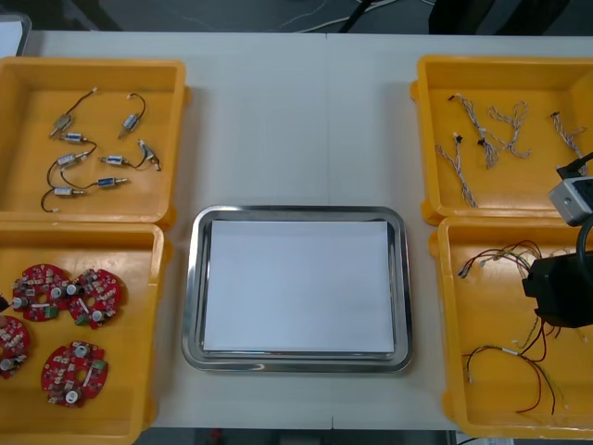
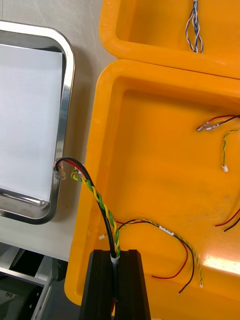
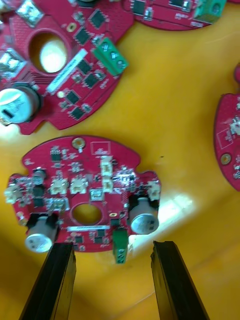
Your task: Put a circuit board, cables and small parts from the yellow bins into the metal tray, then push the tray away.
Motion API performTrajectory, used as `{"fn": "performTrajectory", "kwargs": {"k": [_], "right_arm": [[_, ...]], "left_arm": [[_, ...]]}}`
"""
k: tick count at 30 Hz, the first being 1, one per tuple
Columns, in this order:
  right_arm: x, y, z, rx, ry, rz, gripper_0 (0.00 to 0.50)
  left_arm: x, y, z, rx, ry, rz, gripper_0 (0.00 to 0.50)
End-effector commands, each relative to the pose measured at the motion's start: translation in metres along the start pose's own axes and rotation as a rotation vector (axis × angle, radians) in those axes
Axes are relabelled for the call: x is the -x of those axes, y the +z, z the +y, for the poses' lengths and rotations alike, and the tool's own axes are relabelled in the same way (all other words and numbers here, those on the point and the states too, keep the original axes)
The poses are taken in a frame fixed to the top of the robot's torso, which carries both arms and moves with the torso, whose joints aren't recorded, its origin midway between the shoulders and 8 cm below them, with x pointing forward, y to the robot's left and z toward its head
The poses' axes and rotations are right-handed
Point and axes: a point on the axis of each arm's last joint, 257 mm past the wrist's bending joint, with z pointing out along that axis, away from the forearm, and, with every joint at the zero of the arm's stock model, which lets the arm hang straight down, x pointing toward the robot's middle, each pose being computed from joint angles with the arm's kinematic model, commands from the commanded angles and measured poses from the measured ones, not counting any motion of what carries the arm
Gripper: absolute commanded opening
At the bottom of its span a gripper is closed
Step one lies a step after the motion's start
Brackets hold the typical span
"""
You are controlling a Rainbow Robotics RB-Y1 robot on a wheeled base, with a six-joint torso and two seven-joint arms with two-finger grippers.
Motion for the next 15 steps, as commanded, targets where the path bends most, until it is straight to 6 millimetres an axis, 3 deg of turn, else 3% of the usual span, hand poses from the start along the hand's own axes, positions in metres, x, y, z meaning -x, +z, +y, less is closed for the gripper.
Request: {"fn": "performTrajectory", "kwargs": {"k": [1,15], "right_arm": [[-0.002,-0.005,-0.003,-0.034,-0.012,0.000,0.000],[-0.002,-0.005,-0.003,-0.034,-0.012,0.000,0.000]], "left_arm": [[-0.014,0.007,-0.010,-0.012,0.163,0.023,0.449],[-0.027,0.013,-0.004,0.005,0.170,0.033,0.435]]}}
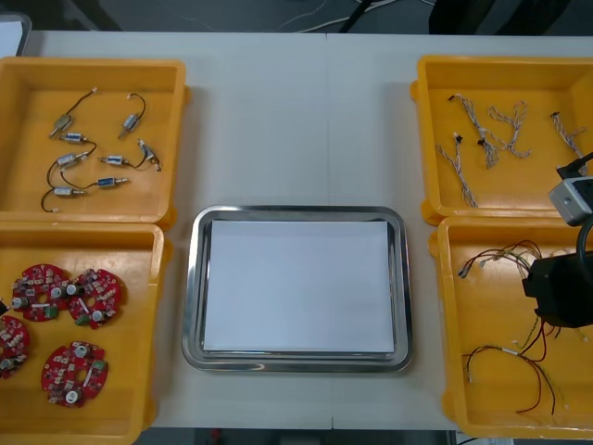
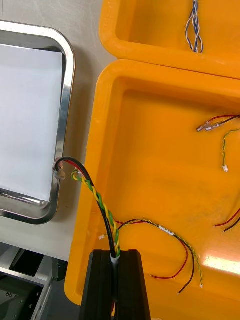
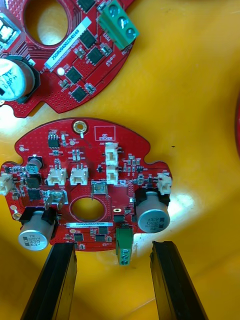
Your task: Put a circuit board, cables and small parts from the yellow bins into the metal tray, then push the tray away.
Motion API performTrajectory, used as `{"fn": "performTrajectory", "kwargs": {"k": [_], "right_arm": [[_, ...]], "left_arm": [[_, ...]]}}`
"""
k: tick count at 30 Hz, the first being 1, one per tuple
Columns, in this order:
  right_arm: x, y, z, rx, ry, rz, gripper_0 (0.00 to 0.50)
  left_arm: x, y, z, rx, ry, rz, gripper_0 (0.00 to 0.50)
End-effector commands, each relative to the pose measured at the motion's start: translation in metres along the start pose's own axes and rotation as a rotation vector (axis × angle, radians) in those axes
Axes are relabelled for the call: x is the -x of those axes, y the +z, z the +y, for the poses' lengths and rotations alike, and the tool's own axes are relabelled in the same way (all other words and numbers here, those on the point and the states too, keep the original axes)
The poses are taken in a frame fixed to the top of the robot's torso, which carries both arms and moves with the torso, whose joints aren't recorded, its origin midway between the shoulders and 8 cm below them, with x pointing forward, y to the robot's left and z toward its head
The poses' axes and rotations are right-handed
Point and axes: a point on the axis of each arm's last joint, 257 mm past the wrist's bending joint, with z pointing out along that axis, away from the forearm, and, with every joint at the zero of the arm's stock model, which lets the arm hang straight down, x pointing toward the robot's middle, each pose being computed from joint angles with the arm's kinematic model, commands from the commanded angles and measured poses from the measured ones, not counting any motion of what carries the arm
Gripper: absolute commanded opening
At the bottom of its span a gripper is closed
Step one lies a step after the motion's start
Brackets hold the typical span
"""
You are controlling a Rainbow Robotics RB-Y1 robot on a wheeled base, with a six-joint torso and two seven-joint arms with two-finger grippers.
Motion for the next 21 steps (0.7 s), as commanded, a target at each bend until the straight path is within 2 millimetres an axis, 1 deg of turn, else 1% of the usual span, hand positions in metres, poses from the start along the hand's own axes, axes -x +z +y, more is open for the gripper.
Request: {"fn": "performTrajectory", "kwargs": {"k": [1,13,21], "right_arm": [[-0.0018,-0.0049,-0.0030,-0.034,-0.012,0.000,0.000],[-0.0018,-0.0049,-0.0030,-0.034,-0.012,0.000,0.000],[-0.0018,-0.0049,-0.0030,-0.034,-0.012,0.000,0.000]], "left_arm": [[-0.0177,0.0048,-0.0085,-0.010,0.182,0.024,0.432],[-0.0224,0.0090,-0.0111,-0.009,0.183,0.026,0.412],[-0.0191,0.0136,-0.0156,-0.007,0.182,0.015,0.411]]}}
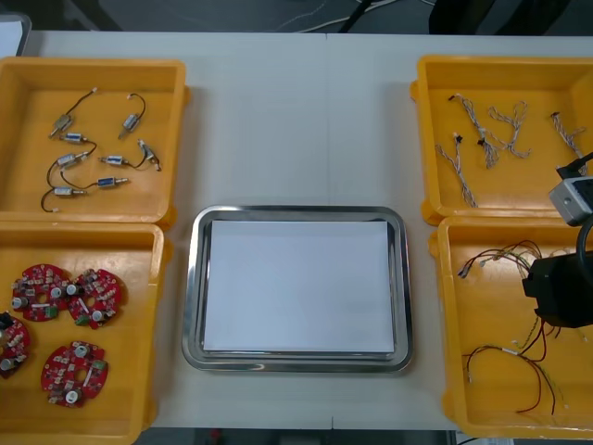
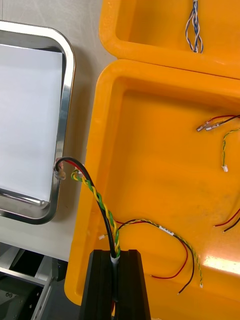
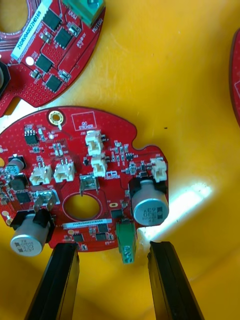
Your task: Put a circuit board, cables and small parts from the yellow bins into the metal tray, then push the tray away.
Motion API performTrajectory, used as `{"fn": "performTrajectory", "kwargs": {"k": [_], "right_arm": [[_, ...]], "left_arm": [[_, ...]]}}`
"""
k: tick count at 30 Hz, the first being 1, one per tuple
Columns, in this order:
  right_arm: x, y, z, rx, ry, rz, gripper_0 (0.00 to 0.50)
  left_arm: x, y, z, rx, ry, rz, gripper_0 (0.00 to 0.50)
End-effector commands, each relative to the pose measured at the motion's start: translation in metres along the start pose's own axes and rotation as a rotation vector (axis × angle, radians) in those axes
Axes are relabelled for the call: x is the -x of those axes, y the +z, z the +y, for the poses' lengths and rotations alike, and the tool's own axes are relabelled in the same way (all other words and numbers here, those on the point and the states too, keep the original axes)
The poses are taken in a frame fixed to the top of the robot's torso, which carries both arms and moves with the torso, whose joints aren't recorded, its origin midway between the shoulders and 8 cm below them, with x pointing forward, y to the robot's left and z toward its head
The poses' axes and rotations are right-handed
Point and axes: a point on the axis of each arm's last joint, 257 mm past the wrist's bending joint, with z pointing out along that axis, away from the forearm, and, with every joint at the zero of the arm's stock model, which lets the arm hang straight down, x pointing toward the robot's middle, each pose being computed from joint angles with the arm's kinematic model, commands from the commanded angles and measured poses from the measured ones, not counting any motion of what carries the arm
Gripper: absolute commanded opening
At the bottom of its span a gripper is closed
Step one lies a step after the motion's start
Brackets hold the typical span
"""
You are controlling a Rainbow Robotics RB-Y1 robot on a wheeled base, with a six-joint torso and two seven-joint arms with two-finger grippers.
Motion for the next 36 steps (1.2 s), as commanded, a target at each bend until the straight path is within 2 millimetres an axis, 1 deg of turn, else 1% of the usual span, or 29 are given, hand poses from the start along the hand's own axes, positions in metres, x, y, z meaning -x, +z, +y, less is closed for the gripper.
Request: {"fn": "performTrajectory", "kwargs": {"k": [1,19,23,24,26,28,31,33,35,36], "right_arm": [[-0.0018,-0.0049,-0.0030,-0.034,-0.012,0.000,0.000],[-0.0018,-0.0049,-0.0030,-0.034,-0.012,0.000,0.000],[-0.0018,-0.0049,-0.0030,-0.034,-0.012,0.000,0.000],[-0.0018,-0.0049,-0.0030,-0.034,-0.012,0.000,0.000],[-0.0018,-0.0049,-0.0030,-0.034,-0.012,0.000,0.000],[-0.0018,-0.0049,-0.0030,-0.034,-0.012,0.000,0.000],[-0.0018,-0.0049,-0.0030,-0.034,-0.012,0.000,0.000],[-0.0018,-0.0049,-0.0030,-0.034,-0.012,0.000,0.000],[-0.0018,-0.0049,-0.0030,-0.034,-0.012,0.000,0.000],[-0.0018,-0.0049,-0.0030,-0.034,-0.012,0.000,0.000]], "left_arm": [[-0.0086,0.0069,-0.0159,-0.015,0.050,0.007,0.412],[-0.0103,0.0111,-0.0148,-0.003,0.048,0.014,0.410],[-0.0089,0.0133,-0.0148,-0.002,0.046,0.011,0.395],[-0.0087,0.0135,-0.0152,-0.003,0.043,0.010,0.380],[-0.0075,0.0139,-0.0149,-0.002,0.044,0.010,0.369],[-0.0067,0.0142,-0.0150,-0.003,0.044,0.009,0.328],[-0.0052,0.0156,-0.0151,-0.003,0.039,0.007,0.226],[-0.0051,0.0164,-0.0148,-0.002,0.036,0.009,0.076],[-0.0050,0.0156,-0.0123,0.002,0.035,0.010,0.000],[-0.0049,0.0164,-0.0139,0.000,0.032,0.010,0.000]]}}
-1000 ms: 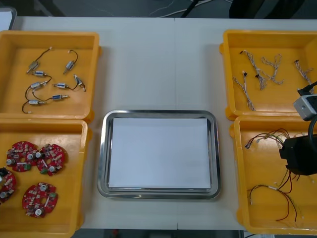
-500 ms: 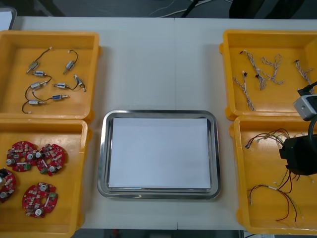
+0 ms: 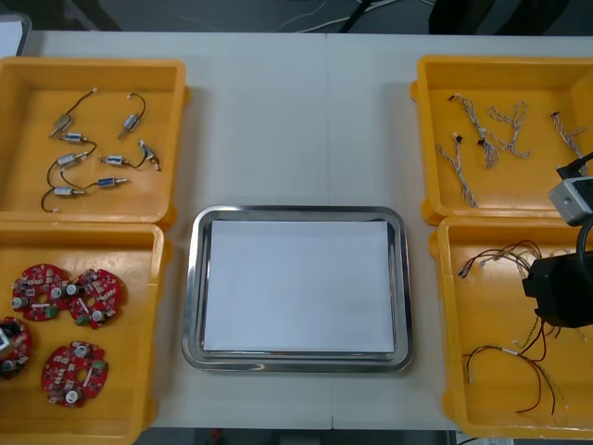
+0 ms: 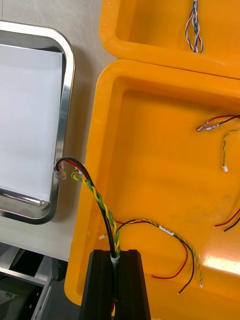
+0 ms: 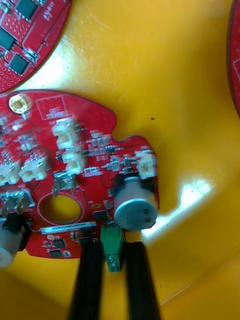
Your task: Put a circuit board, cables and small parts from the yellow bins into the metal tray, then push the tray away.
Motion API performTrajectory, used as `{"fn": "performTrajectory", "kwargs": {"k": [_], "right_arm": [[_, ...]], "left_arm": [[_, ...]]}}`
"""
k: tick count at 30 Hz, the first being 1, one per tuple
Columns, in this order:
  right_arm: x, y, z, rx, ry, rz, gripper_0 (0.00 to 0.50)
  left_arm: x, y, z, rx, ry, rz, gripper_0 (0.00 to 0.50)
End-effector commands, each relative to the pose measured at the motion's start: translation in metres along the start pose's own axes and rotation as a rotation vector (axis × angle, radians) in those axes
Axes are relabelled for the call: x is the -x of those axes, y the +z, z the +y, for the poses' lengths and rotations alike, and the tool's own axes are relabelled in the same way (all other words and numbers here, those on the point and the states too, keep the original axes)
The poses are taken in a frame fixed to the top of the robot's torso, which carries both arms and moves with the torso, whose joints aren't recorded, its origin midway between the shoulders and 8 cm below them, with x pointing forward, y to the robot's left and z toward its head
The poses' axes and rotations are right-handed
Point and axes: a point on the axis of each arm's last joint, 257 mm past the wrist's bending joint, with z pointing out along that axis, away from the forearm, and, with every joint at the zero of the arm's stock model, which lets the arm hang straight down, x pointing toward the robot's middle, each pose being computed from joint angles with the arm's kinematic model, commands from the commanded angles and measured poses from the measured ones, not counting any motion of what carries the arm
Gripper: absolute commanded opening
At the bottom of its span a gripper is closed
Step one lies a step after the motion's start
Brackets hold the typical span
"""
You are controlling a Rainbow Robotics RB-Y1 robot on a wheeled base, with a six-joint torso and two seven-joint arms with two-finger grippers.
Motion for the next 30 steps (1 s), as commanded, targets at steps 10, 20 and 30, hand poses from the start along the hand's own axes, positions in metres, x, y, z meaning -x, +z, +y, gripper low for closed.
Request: {"fn": "performTrajectory", "kwargs": {"k": [10,20,30], "right_arm": [[-0.002,-0.005,-0.003,-0.034,-0.012,0.000,0.000],[-0.002,-0.005,-0.003,-0.034,-0.012,0.000,0.000],[-0.002,-0.005,-0.003,-0.034,-0.012,0.000,0.000]], "left_arm": [[0.010,0.000,0.005,0.015,0.000,-0.031,0.000],[0.031,-0.034,0.033,0.024,-0.056,-0.072,0.000],[0.075,-0.076,0.029,-0.024,-0.126,-0.126,0.000]]}}
